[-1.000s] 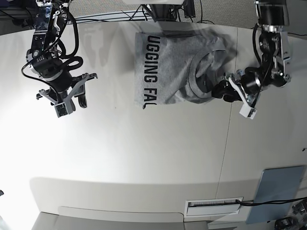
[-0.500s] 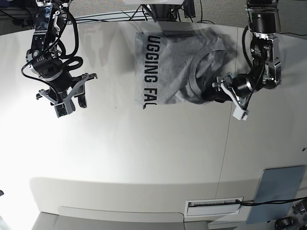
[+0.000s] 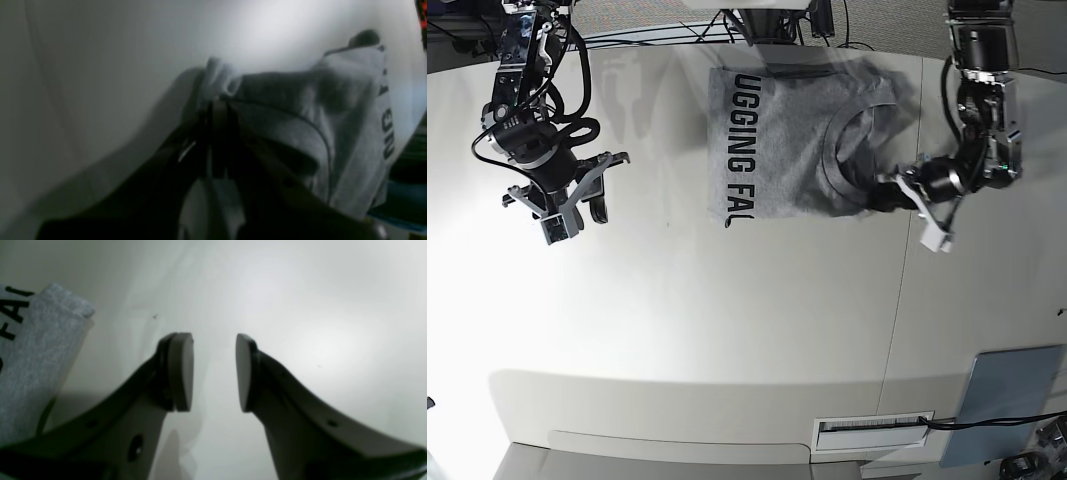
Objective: Fold the T-shirt properly
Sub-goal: 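Press the left gripper onto the folded collar edge and smooth it flat, then grasp the lettered edge of the shirt with the right gripper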
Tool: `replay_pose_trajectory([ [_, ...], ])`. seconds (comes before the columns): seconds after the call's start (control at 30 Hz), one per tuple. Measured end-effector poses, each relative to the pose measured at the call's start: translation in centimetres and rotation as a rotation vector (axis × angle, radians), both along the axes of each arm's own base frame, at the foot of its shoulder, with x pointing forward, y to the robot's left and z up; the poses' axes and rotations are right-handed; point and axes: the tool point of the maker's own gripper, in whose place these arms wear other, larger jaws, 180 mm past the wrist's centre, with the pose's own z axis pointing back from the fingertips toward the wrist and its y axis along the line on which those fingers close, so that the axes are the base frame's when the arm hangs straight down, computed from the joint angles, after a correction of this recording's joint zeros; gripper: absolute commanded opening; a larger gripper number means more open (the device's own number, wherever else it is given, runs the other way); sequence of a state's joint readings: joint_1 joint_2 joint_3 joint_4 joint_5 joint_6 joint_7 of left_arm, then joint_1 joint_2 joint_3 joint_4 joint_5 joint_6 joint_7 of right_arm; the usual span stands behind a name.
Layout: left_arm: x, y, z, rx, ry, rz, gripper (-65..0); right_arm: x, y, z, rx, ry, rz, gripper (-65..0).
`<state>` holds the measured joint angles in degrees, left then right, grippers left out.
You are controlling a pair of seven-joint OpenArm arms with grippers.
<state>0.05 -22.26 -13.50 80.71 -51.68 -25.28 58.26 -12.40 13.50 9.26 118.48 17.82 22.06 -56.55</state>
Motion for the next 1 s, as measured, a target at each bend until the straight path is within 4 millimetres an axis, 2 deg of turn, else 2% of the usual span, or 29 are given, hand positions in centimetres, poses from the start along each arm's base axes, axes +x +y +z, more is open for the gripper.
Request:
replay_pose_trajectory([
  [0.17, 1.1, 4.0, 1.0, 0.06, -0.039, 0.094, -65.0, 0.0, 0.0, 0.0, 0.0, 0.0, 0.0, -43.5],
  [0.3, 0.7, 4.9, 0.3, 0.108, -0.024, 0.101, -64.5, 0.0, 0.0, 0.0, 0.0, -0.001, 0.0, -43.5],
  [0.43, 0.5, 4.5, 0.4, 0.112, -0.038, 0.056, -42.1, 0.0, 0.0, 0.0, 0.001, -0.003, 0.0, -43.5],
  [0.5, 0.3, 4.0, 0.6, 0.115, -0.066, 0.007, -35.3, 0.0, 0.0, 0.0, 0.001, -0.003, 0.0, -43.5],
  [0.57, 0.4, 3.5, 1.2, 0.092, -0.097, -0.026, -36.1, 0.0, 0.0, 0.0, 0.001, -0.003, 0.0, -43.5],
  [0.6, 0.4, 3.1, 2.0, 0.059, -0.128, -0.052, -39.0, 0.0, 0.0, 0.0, 0.001, -0.003, 0.0, -43.5],
  [0.7, 0.3, 2.1, 4.8, -0.057, -0.209, -0.114, -55.9, 0.3, 0.1, 0.4, 0.007, -0.025, 0.003, -43.6],
  [0.77, -0.4, 1.6, 5.4, -0.085, -0.19, -0.151, -62.0, 0.6, 0.4, 0.8, 0.02, -0.054, 0.009, -48.8],
  [0.9, -3.1, -0.5, 5.3, -0.165, -0.132, -0.235, -65.0, 1.1, 2.0, 0.3, 0.045, -0.061, 0.057, -64.3],
  [1.0, -5.5, -1.0, 4.5, -0.2, -0.072, -0.262, -65.0, 2.0, 4.8, -0.6, 0.071, -0.047, 0.133, -65.0],
])
